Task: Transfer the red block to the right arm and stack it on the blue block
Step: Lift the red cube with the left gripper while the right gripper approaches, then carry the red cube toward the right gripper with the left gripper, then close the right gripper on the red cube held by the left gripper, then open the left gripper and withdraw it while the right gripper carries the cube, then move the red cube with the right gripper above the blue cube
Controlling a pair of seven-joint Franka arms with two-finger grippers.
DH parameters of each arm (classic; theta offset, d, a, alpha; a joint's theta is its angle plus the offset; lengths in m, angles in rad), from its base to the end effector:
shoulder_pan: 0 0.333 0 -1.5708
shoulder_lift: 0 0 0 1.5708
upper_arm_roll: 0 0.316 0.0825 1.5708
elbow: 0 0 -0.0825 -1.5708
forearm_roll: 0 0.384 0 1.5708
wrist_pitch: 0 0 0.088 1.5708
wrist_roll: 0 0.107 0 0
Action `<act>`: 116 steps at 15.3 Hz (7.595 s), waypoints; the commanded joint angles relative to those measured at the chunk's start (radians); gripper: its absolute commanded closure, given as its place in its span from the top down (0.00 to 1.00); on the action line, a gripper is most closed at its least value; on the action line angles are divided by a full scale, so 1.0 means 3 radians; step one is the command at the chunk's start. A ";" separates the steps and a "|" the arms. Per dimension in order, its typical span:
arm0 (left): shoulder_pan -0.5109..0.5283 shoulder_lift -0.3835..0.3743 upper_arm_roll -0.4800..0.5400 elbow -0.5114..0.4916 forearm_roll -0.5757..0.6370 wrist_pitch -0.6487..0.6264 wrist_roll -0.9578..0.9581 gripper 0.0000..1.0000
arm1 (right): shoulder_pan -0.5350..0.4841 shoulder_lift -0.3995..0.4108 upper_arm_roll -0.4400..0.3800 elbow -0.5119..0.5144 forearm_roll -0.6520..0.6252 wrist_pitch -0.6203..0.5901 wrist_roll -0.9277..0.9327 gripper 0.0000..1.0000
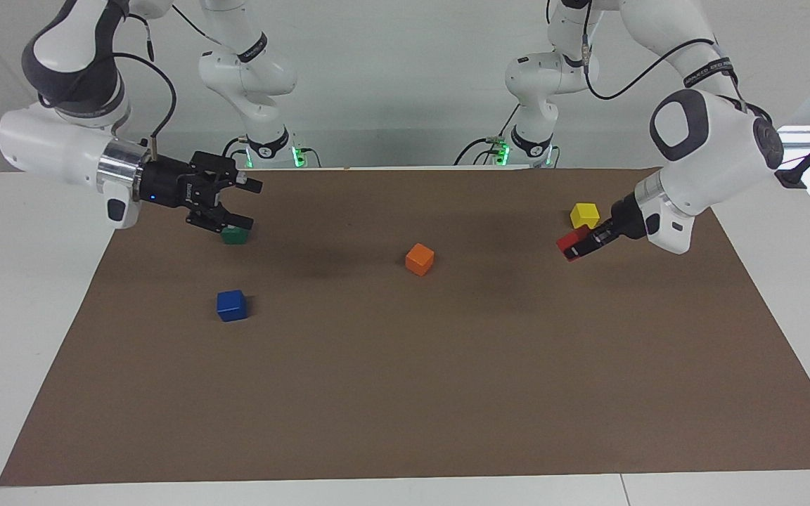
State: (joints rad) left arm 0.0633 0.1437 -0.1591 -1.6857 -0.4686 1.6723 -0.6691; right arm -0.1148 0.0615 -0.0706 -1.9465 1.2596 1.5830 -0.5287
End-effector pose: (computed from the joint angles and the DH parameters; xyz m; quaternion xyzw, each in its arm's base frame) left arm 0.5854 -0.0956 0.5082 0.9159 0.3130 -0.1596 0.1939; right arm 0.5610 -0.0019 0.4879 -0.8021 -0.0056 -0.0407 0.5958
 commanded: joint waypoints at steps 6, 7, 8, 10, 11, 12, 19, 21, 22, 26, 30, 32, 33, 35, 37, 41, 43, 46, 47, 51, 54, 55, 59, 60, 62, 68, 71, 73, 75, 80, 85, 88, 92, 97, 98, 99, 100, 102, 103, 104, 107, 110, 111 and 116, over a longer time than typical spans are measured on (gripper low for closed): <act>-0.0256 -0.0447 -0.0308 -0.0453 -0.1580 0.0258 -0.1441 0.00 | -0.0175 0.0777 0.0026 -0.0302 0.0782 -0.1200 -0.0963 1.00; -0.0358 -0.0524 -0.0313 -0.0633 -0.1790 0.0483 -0.1441 0.00 | -0.0170 0.0817 0.0021 -0.0302 0.0873 -0.1353 -0.0968 1.00; -0.0476 -0.0591 -0.0308 -0.0776 -0.1939 0.0733 -0.1446 0.00 | -0.0175 0.0873 0.0021 -0.0302 0.0955 -0.1502 -0.0983 1.00; -0.0675 -0.0658 -0.0313 -0.0966 -0.2149 0.1132 -0.1446 0.00 | -0.0155 0.1006 0.0021 -0.0292 0.1113 -0.1697 -0.1111 1.00; -0.0762 -0.0663 -0.0313 -0.1012 -0.2307 0.1266 -0.1451 0.00 | -0.0139 0.1012 0.0021 -0.0287 0.1129 -0.1697 -0.1132 1.00; -0.0789 -0.0658 -0.0313 -0.1028 -0.2471 0.1328 -0.1456 0.00 | -0.0129 0.1017 0.0026 -0.0282 0.1140 -0.1703 -0.1137 1.00; -0.1264 -0.0607 -0.0313 -0.1130 -0.3258 0.2002 -0.1482 0.00 | 0.0091 0.1068 0.0026 -0.0287 0.1360 -0.1682 -0.1137 1.00; -0.1366 -0.0576 -0.0313 -0.1146 -0.3514 0.2303 -0.1863 0.00 | 0.0157 0.1068 0.0026 -0.0302 0.1405 -0.1667 -0.1142 1.00; -0.1448 -0.0546 -0.0313 -0.1146 -0.3606 0.2508 -0.2002 0.00 | 0.0203 0.1068 0.0026 -0.0312 0.1431 -0.1662 -0.1142 1.00; -0.1836 -0.0439 -0.0313 -0.1100 -0.3735 0.3214 -0.2009 0.00 | 0.0305 0.1063 0.0026 -0.0363 0.1446 -0.1534 -0.1127 1.00; -0.1970 -0.0356 -0.0313 -0.1044 -0.3694 0.3226 -0.1998 0.00 | 0.0444 0.1048 0.0026 -0.0455 0.1554 -0.1437 -0.1178 1.00; -0.2031 -0.0321 -0.0313 -0.1044 -0.3684 0.3231 -0.1978 0.00 | 0.0474 0.1038 0.0026 -0.0486 0.1569 -0.1355 -0.1208 1.00; -0.2047 -0.0315 -0.0313 -0.1044 -0.3689 0.3246 -0.1958 0.00 | 0.0505 0.1038 0.0026 -0.0501 0.1574 -0.1335 -0.1229 1.00; -0.2082 -0.0315 -0.0313 -0.1044 -0.3694 0.3266 -0.1952 0.00 | 0.0556 0.1027 0.0026 -0.0547 0.1640 -0.1324 -0.1234 1.00; -0.2082 -0.0315 -0.0313 -0.1044 -0.3694 0.3267 -0.1952 0.00 | 0.0623 0.1022 0.0026 -0.0573 0.1707 -0.1289 -0.1275 1.00; -0.2082 -0.0315 -0.0313 -0.1049 -0.3694 0.3267 -0.1957 0.00 | 0.0704 0.1022 0.0026 -0.0578 0.1774 -0.1212 -0.1301 1.00; -0.2082 -0.0315 -0.0313 -0.1049 -0.3694 0.3267 -0.1957 0.00 | 0.0705 0.1017 0.0026 -0.0578 0.1784 -0.1222 -0.1295 1.00; -0.2082 -0.0325 -0.0313 -0.1064 -0.3694 0.3251 -0.1957 0.00 | 0.0689 0.1012 0.0026 -0.0573 0.1784 -0.1242 -0.1295 1.00; -0.2082 -0.0326 -0.0313 -0.1064 -0.3694 0.3241 -0.1957 0.00 | 0.0689 0.1012 0.0026 -0.0568 0.1784 -0.1242 -0.1301 1.00; -0.2082 -0.0315 -0.0313 -0.1069 -0.3694 0.3231 -0.1927 0.00 | 0.0659 0.0961 0.0026 -0.0558 0.1784 -0.1278 -0.1265 1.00; -0.2082 -0.0315 -0.0313 -0.1074 -0.3694 0.3231 -0.1881 0.00 | 0.0654 0.0920 0.0026 -0.0563 0.1784 -0.1278 -0.1234 1.00; -0.2082 -0.0315 -0.0313 -0.1074 -0.3694 0.3231 -0.1881 0.00 | 0.0654 0.0920 0.0026 -0.0563 0.1784 -0.1278 -0.1234 1.00; -0.2082 -0.0315 -0.0313 -0.1079 -0.3694 0.3231 -0.1876 0.00 | 0.0654 0.0920 0.0026 -0.0563 0.1784 -0.1278 -0.1234 0.97; -0.2082 -0.0315 -0.0313 -0.1079 -0.3694 0.3231 -0.1876 0.00 | 0.0654 0.0920 0.0026 -0.0563 0.1784 -0.1278 -0.1234 0.91; -0.2082 -0.0315 -0.0313 -0.1079 -0.3694 0.3231 -0.1876 0.00 | 0.0654 0.0920 0.0026 -0.0563 0.1784 -0.1278 -0.1234 0.68; -0.2082 -0.0315 -0.0313 -0.1084 -0.3694 0.3231 -0.1876 0.00 | 0.0618 0.0925 0.0016 -0.0563 0.1759 -0.1253 -0.1234 0.00; -0.2077 -0.0315 -0.0313 -0.1084 -0.3694 0.3226 -0.1876 0.00 | 0.0608 0.0925 0.0011 -0.0563 0.1738 -0.1247 -0.1234 0.00; -0.2077 -0.0315 -0.0313 -0.1074 -0.3694 0.3221 -0.1876 0.00 | 0.0602 0.0925 0.0016 -0.0563 0.1738 -0.1247 -0.1234 0.00; -0.2072 -0.0315 -0.0313 -0.1064 -0.3699 0.3226 -0.1881 0.91 | 0.0602 0.0925 0.0011 -0.0563 0.1738 -0.1247 -0.1234 0.00; -0.2047 -0.0315 -0.0313 -0.1059 -0.3699 0.3205 -0.1876 1.00 | 0.0602 0.0925 0.0016 -0.0563 0.1738 -0.1242 -0.1229 0.00; -0.1817 -0.0315 -0.0298 -0.1054 -0.3587 0.2904 -0.1870 1.00 | 0.0602 0.0925 0.0011 -0.0563 0.1738 -0.1237 -0.1234 0.00; -0.1526 -0.0341 -0.0293 -0.1084 -0.3470 0.2588 -0.1779 1.00 | 0.0602 0.0925 0.0011 -0.0563 0.1733 -0.1217 -0.1234 0.00; -0.1020 -0.0346 -0.0293 -0.1125 -0.3174 0.2107 -0.1513 1.00 | 0.0613 0.0925 0.0016 -0.0563 0.1738 -0.1212 -0.1234 0.00; -0.0386 -0.0326 -0.0293 -0.1238 -0.2402 0.1570 -0.1018 1.00 | 0.0618 0.0645 0.0005 -0.0537 0.1682 -0.0610 -0.0836 0.00; -0.0263 -0.0315 -0.0293 -0.1243 -0.2259 0.1488 -0.0890 1.00 | 0.0633 0.0527 0.0005 -0.0497 0.1636 -0.0391 -0.0552 0.00; -0.0166 -0.0315 -0.0293 -0.1243 -0.2030 0.1457 -0.0788 1.00 | 0.0648 0.0390 0.0005 -0.0430 0.1560 -0.0070 -0.0200 0.00; -0.0084 -0.0315 -0.0293 -0.1238 -0.1774 0.1431 -0.0705 1.00 | 0.0659 0.0236 0.0026 -0.0354 0.1438 0.0318 0.0143 0.00; 0.0095 -0.0275 -0.0293 -0.1187 -0.1380 0.1314 -0.0572 1.00 | 0.0750 0.0056 0.0026 -0.0114 0.0887 0.0883 0.0864 0.00; 0.0207 -0.0264 -0.0293 -0.1131 -0.1196 0.1217 -0.0455 1.00 | 0.0756 0.0026 0.0021 0.0004 0.0570 0.1001 0.1156 0.00; 0.0335 -0.0249 -0.0283 -0.1065 -0.1047 0.1069 -0.0343 1.00 | 0.0756 0.0010 0.0011 0.0101 0.0243 0.1073 0.1417 0.00; 0.0658 -0.0162 -0.0283 -0.0804 -0.0506 0.0655 0.0112 1.00 | 0.0720 0.0030 0.0000 0.0474 -0.1100 0.1151 0.2128 0.00; 0.0663 -0.0167 -0.0277 -0.0675 0.0347 0.0526 0.0750 1.00 | 0.0720 0.0030 0.0011 0.0669 -0.2237 0.1110 0.2488 0.00; 0.0663 -0.0177 -0.0277 -0.0680 0.0598 0.0521 0.0985 1.00 | 0.0720 0.0015 0.0000 0.0670 -0.2559 0.1100 0.2483 0.00; 0.0633 -0.0458 -0.0293 -0.0624 0.1305 0.0281 0.1651 1.00 | 0.0715 -0.0062 0.0000 0.0772 -0.3905 0.0860 0.2310 0.00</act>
State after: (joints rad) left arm 0.2661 0.0684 -0.2419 -1.8885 -0.1663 1.8134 -0.2513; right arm 0.1073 0.0464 -0.0751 -1.7447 0.1983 1.8792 0.1964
